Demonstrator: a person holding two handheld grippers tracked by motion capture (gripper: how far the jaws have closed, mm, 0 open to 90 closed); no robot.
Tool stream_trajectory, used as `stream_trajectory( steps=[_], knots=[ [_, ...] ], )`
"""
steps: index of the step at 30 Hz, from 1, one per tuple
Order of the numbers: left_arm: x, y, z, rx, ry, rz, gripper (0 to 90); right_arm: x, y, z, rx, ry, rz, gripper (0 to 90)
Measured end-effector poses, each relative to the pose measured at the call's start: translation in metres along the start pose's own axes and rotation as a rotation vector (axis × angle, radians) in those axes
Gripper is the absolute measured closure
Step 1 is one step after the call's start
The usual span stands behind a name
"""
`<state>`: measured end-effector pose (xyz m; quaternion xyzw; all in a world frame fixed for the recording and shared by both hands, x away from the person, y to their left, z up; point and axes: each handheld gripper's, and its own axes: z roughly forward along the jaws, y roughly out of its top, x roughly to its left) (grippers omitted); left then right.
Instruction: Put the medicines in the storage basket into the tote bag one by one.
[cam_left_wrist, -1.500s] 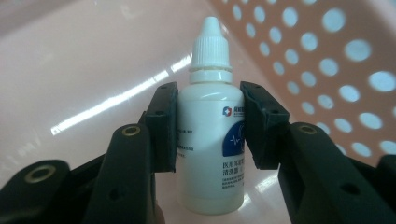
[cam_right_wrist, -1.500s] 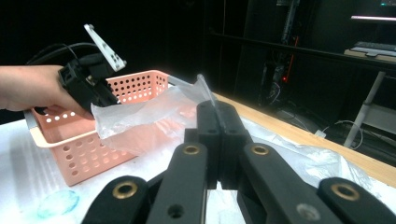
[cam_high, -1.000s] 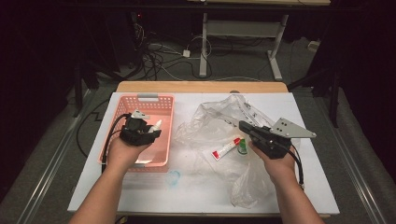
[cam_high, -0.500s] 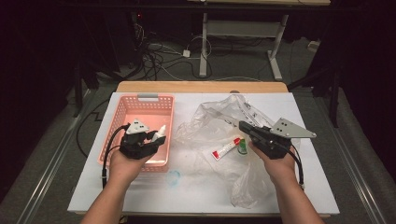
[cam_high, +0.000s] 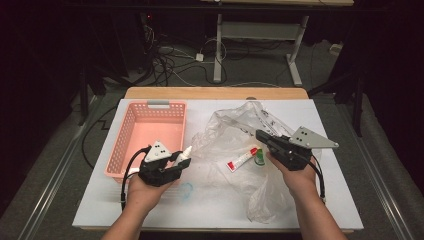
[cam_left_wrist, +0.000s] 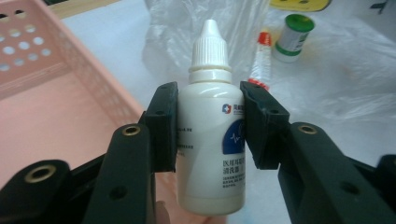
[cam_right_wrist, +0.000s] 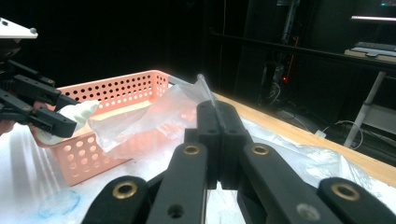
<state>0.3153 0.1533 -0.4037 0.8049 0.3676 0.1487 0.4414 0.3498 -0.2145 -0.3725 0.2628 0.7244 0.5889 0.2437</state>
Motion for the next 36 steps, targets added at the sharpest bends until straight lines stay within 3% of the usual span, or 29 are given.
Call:
stream_trajectory(
  steps=[7,19,27,36],
  knots=[
    [-0.011,0.004,0.003,-0.008,-0.013,0.028,58.0,-0.001,0.000,0.000,-0.001,-0.001,-0.005,90.0],
    [-0.033,0.010,0.012,-0.012,-0.072,0.062,58.0,0.000,0.001,-0.001,-0.002,-0.003,-0.005,90.0],
    [-0.050,0.018,0.034,0.006,-0.108,0.086,58.0,-0.001,0.001,-0.001,-0.004,-0.001,-0.005,90.0],
    [-0.065,0.028,0.071,0.029,-0.120,0.112,58.0,0.000,0.001,-0.002,-0.005,-0.001,-0.002,90.0]
  ],
)
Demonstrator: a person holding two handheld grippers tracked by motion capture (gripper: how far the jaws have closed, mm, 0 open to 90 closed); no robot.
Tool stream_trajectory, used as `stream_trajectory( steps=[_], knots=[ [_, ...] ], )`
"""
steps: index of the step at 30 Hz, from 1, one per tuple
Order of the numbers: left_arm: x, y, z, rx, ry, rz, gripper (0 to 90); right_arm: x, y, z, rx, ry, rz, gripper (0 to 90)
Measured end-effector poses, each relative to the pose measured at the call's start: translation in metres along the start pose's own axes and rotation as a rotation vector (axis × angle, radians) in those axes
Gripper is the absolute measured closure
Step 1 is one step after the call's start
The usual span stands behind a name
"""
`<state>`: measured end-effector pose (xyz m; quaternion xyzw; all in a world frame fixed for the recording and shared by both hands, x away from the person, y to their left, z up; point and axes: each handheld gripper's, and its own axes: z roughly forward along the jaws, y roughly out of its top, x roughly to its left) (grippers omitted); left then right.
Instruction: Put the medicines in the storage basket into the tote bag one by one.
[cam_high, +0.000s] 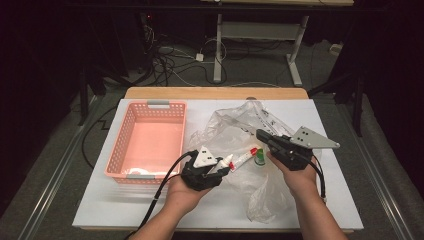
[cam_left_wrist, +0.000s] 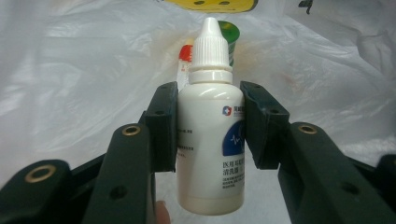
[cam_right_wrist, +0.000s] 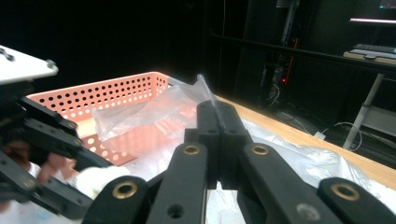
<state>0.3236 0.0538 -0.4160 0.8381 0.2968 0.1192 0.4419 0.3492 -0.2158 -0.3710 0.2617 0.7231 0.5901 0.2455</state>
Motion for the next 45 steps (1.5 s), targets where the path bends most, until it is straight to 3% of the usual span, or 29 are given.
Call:
stream_trajectory(
  steps=[13,22,25,26,30,34,36,38,39,42,43,45],
  knots=[
    [0.004,0.017,0.061,0.037,0.023,-0.013,58.0,0.000,0.001,-0.001,-0.005,0.003,-0.004,90.0],
    [0.016,0.031,0.099,0.055,0.087,-0.009,57.9,-0.001,0.001,-0.001,-0.011,0.003,0.002,90.0],
    [0.022,0.033,0.110,0.041,0.091,-0.052,57.8,-0.002,0.000,-0.001,-0.009,0.005,0.008,90.0],
    [0.025,0.033,0.111,0.063,0.087,-0.038,57.8,-0.002,0.000,-0.001,-0.010,0.005,0.009,90.0],
    [0.030,0.034,0.121,0.079,0.091,-0.045,57.7,-0.003,0.000,-0.002,-0.011,0.004,0.009,90.0],
    [0.034,0.035,0.127,0.067,0.113,-0.066,57.7,-0.003,0.000,-0.002,-0.012,0.003,0.009,90.0],
    [0.037,0.035,0.127,0.080,0.099,-0.066,57.6,-0.003,0.000,-0.001,-0.008,0.003,0.008,90.0],
    [0.038,0.034,0.131,0.089,0.116,-0.067,57.6,-0.003,-0.001,-0.001,-0.007,0.004,0.010,90.0],
    [0.037,0.033,0.136,0.076,0.155,-0.069,57.3,-0.003,-0.001,-0.001,-0.006,0.003,0.011,90.0],
    [0.037,0.033,0.135,0.069,0.145,-0.072,50.4,-0.003,-0.001,0.000,-0.004,0.002,0.011,90.0],
    [0.037,0.034,0.130,0.074,0.115,-0.077,47.6,-0.004,-0.002,0.000,-0.004,0.002,0.010,90.0],
    [0.033,0.036,0.125,0.062,0.104,-0.057,44.4,-0.004,-0.002,0.000,-0.001,0.004,0.013,90.0]
  ],
)
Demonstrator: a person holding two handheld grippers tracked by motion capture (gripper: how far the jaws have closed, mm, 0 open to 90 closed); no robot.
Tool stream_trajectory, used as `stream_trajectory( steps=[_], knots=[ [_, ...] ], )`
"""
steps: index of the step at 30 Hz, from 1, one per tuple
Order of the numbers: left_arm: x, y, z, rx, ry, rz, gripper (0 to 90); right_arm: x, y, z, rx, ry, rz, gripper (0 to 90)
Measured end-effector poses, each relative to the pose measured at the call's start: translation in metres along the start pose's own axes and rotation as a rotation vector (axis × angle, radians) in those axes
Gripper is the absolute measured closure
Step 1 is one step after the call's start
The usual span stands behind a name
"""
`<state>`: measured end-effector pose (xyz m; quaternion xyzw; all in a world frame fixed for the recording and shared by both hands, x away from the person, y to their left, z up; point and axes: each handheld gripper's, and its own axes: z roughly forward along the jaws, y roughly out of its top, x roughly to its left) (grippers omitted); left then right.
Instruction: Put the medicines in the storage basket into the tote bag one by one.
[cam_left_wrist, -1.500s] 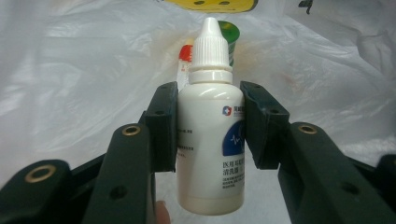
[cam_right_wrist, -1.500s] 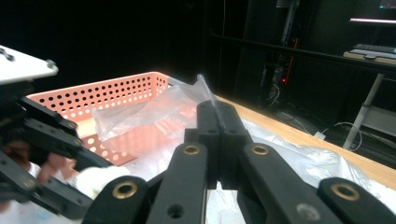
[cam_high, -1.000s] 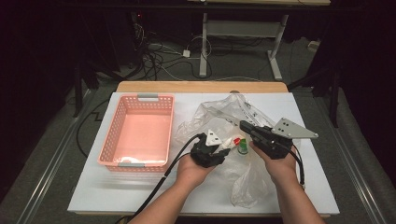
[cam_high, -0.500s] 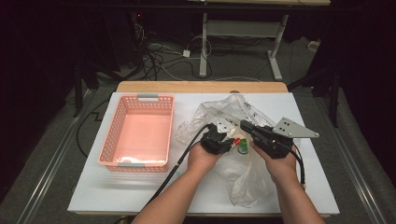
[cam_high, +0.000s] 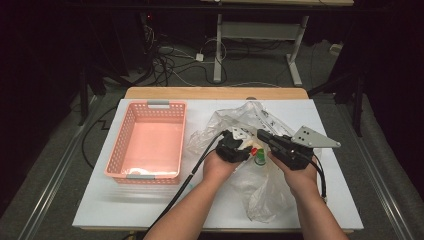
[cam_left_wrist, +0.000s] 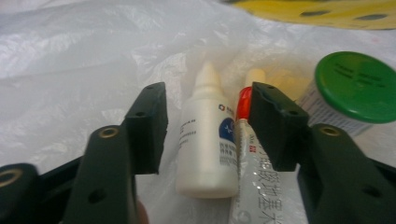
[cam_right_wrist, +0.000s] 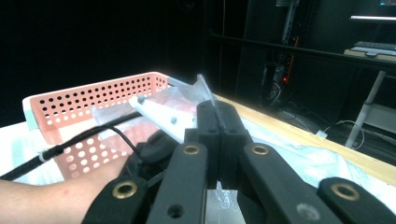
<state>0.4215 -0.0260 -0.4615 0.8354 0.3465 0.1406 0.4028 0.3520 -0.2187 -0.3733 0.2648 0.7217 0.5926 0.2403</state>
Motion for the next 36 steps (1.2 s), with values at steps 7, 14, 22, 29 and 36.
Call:
stream_trajectory(
  steps=[7,14,22,29,36],
  knots=[
    [-0.009,-0.008,-0.028,-0.058,-0.037,0.033,41.1,0.000,0.000,0.000,0.001,0.001,-0.002,90.0],
    [-0.021,-0.030,-0.058,-0.066,-0.092,0.073,41.0,0.001,0.000,0.000,0.004,0.003,-0.003,90.0],
    [-0.026,-0.061,-0.085,-0.048,-0.118,0.081,40.9,0.002,0.001,0.000,0.004,0.000,-0.008,90.0],
    [-0.027,-0.091,-0.106,0.009,-0.084,0.101,32.8,0.003,0.000,0.001,0.009,-0.002,-0.006,90.0],
    [-0.018,-0.114,-0.109,0.100,-0.031,0.053,14.6,0.003,0.000,0.001,0.009,-0.001,-0.005,90.0]
  ],
)
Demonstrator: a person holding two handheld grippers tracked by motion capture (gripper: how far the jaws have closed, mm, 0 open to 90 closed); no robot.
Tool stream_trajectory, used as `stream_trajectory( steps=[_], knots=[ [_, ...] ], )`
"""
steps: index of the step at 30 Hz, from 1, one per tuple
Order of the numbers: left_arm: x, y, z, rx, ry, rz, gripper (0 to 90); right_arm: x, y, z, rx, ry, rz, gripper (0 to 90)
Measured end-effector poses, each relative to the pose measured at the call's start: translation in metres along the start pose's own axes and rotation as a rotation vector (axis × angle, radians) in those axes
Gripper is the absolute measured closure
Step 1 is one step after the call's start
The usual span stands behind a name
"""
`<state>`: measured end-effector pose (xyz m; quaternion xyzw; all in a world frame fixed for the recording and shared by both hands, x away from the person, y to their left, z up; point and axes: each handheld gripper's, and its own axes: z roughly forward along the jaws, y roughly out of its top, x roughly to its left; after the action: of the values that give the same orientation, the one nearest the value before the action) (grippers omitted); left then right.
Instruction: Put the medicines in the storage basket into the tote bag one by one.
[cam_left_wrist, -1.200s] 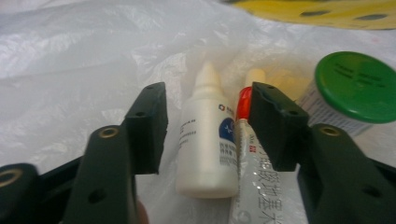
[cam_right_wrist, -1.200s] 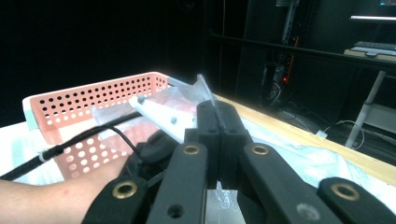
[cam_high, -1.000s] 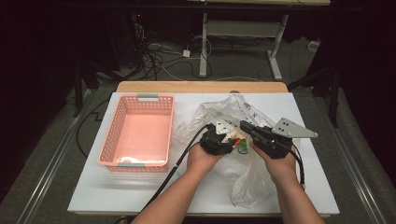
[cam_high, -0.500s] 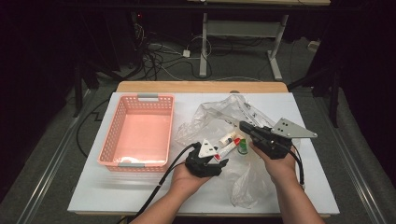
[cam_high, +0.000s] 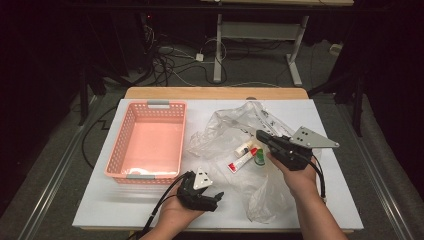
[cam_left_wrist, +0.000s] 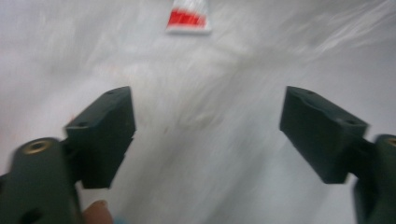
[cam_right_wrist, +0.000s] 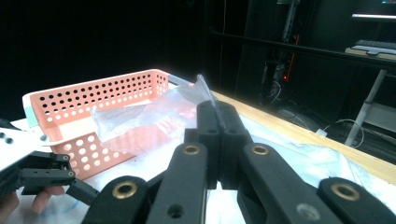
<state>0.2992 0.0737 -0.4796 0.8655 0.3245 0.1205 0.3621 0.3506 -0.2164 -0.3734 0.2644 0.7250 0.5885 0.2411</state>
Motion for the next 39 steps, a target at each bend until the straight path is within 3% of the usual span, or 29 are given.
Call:
stream_trajectory(
  steps=[2,4,6,9,11,16,18,20,24,26,28,36,39],
  knots=[
    [0.002,-0.001,0.006,0.033,0.025,-0.002,13.2,0.000,0.000,0.000,0.001,0.001,0.001,90.0],
    [0.008,0.002,0.012,0.061,0.016,-0.035,6.6,0.000,0.000,0.000,0.001,0.002,0.001,90.0],
    [0.013,0.007,0.017,0.067,0.011,-0.053,5.7,0.000,0.000,0.000,0.002,0.002,-0.003,90.0],
    [0.014,0.017,0.026,0.071,-0.005,-0.021,7.8,0.000,-0.001,0.001,0.005,0.003,0.002,90.0],
    [0.014,0.021,0.029,0.059,-0.027,-0.004,15.8,0.001,-0.002,0.002,0.009,0.004,-0.001,90.0],
    [0.015,0.021,0.029,0.027,-0.001,-0.052,34.7,0.003,-0.002,0.003,0.011,0.003,-0.005,90.0],
    [0.015,0.020,0.028,0.020,0.007,-0.045,43.9,0.002,-0.002,0.003,0.012,0.002,-0.005,90.0],
    [0.014,0.020,0.028,0.014,-0.012,-0.030,57.1,0.000,-0.003,0.003,0.014,0.001,-0.001,90.0],
    [0.016,0.020,0.028,0.010,-0.020,-0.050,69.1,0.000,-0.003,0.002,0.012,-0.003,0.002,90.0],
    [0.016,0.021,0.029,0.009,-0.023,-0.043,76.3,0.000,-0.002,0.002,0.011,-0.004,0.005,90.0],
    [0.013,0.021,0.030,0.013,-0.021,-0.010,87.9,0.000,-0.002,0.002,0.010,-0.004,0.002,90.0],
    [0.018,0.020,0.028,-0.004,-0.052,-0.041,88.8,0.000,-0.003,0.002,0.014,-0.005,0.006,90.0],
    [0.019,0.016,0.023,-0.064,-0.070,-0.055,88.8,-0.001,-0.004,0.002,0.016,-0.003,0.012,90.0]
  ],
)
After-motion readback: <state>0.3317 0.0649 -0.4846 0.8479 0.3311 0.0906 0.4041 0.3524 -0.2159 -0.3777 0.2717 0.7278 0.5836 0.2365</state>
